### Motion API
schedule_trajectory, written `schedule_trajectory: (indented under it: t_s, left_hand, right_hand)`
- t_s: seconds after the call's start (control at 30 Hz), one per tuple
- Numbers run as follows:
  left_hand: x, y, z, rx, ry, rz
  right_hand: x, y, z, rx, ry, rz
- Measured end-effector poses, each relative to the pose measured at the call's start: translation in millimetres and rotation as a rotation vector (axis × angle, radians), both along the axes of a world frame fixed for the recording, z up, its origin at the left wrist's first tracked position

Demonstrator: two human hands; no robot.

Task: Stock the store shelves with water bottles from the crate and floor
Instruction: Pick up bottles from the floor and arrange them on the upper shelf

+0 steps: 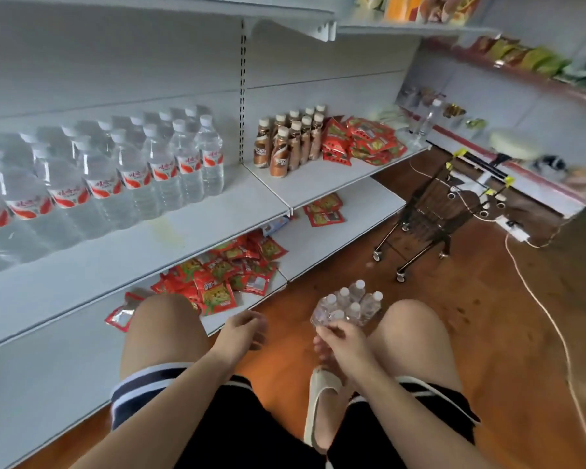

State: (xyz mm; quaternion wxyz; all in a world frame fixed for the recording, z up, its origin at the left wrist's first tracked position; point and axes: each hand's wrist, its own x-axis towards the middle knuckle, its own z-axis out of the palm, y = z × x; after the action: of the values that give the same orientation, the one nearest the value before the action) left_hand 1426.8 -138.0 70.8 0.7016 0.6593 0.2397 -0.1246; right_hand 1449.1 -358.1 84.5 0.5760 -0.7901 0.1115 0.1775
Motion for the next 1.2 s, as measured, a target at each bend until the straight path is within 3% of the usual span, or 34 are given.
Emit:
schedule_trajectory:
  t_s: [0.33,0.77,0.97,1.2]
  left_hand:
    - [20,-88,19,0.015,0.002,-0.251]
    - [70,-163,14,0.05,-0.042,-0.4]
    - [147,-196,-15,0.18,0.046,-0.372]
    - [204,-194,-118,0.348,0.293,-0.318]
  right_hand:
    - [-34,-79,-7,0.068,0.063,-0.288]
    - [11,-99,-23,0.124,0.019,-0.228]
    - [98,-116,-64,-0.023,0.06,-0.14]
    - [164,-131,-159,-0.447,0.119,0.12]
